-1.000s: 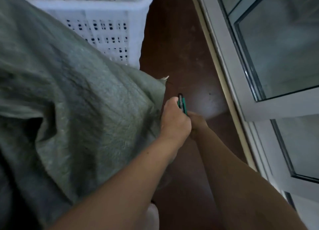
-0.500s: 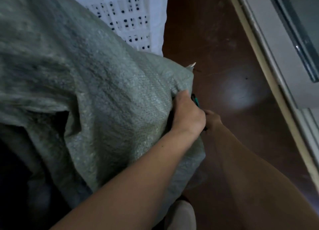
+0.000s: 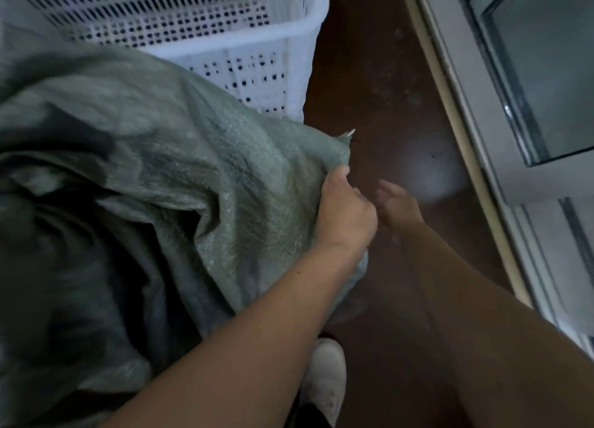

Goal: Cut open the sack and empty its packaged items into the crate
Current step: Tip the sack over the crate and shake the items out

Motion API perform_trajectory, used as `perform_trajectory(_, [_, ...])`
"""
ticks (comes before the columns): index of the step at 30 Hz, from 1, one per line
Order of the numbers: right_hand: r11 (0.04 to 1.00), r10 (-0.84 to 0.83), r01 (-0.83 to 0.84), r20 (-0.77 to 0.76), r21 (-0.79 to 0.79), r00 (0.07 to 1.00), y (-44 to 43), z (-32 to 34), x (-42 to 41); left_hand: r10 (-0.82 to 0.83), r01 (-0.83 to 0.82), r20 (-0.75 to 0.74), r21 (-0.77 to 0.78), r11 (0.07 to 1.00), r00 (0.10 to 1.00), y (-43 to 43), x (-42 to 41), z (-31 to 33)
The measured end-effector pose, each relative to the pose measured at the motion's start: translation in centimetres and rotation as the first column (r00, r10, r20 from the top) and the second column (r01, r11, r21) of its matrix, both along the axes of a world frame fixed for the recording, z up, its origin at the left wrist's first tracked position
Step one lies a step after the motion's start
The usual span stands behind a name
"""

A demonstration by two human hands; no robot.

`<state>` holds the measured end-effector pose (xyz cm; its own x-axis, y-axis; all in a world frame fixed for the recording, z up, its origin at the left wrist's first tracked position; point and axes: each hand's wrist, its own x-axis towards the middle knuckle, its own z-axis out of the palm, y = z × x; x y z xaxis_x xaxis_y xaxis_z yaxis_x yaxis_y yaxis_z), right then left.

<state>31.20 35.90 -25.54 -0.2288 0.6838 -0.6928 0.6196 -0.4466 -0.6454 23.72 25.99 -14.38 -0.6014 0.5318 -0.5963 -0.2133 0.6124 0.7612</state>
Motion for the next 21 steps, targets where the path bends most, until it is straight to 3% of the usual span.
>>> perform_trajectory(3, [0.979, 0.129, -0.133, 0.036, 0.154, 0.991, 0.5, 5.9, -0.8, 0.041, -0.042, -0.045, -0.02, 0.999, 0.998, -1.2, -1.6, 4.9])
perform_trajectory(6, [0.867, 0.362, -0.393, 0.155, 0.307, 0.919, -0.7, 12.6, -3.2, 0.049, -0.052, -0.163, -0.015, 0.999, 0.985, -3.6, -4.4, 10.5])
perform_trajectory(8, [0.704, 0.559, -0.586, 0.197, 0.401, 0.806, -2.5, 16.6, -5.3, -0.135, 0.073, -0.455, -0.151, 0.986, 0.88, -6.4, -7.1, 13.9])
perform_trajectory(10, [0.462, 0.741, -0.766, 0.278, 0.447, 0.61, -5.1, 19.7, -8.0, -0.392, 0.139, -0.653, -0.405, 0.904, 0.648, -10.3, -10.2, 16.6])
perform_trajectory(11, [0.346, 0.795, -0.826, 0.328, 0.446, 0.51, -6.5, 21.2, -9.4, -0.492, 0.127, -0.675, -0.515, 0.848, 0.55, -12.4, -11.8, 17.6])
perform_trajectory(13, [0.156, 0.864, -0.899, 0.385, 0.408, 0.325, -9.4, 23.4, -12.1, -0.646, 0.103, -0.583, -0.698, 0.709, 0.493, -16.7, -14.9, 19.1])
perform_trajectory(15, [0.011, 0.9, -0.93, 0.402, 0.368, 0.17, -12.2, 24.8, -14.6, -0.727, 0.098, -0.386, -0.845, 0.525, 0.568, -20.8, -17.7, 19.3])
perform_trajectory(17, [-0.049, 0.916, -0.948, 0.392, 0.315, 0.083, -14.5, 25.4, -16.6, -0.64, 0.141, -0.2, -0.887, 0.44, 0.742, -23.7, -19.7, 18.2])
perform_trajectory(19, [-0.05, 0.919, -0.963, 0.39, 0.264, 0.059, -16.2, 25.3, -18.0, -0.383, 0.148, -0.079, -0.836, 0.528, 0.92, -25.4, -20.3, 16.4])
perform_trajectory(21, [-0.049, 0.913, -0.979, 0.406, 0.198, 0.036, -17.4, 24.8, -18.7, -0.246, 0.117, -0.059, -0.756, 0.644, 0.968, -26.5, -19.9, 15.0])
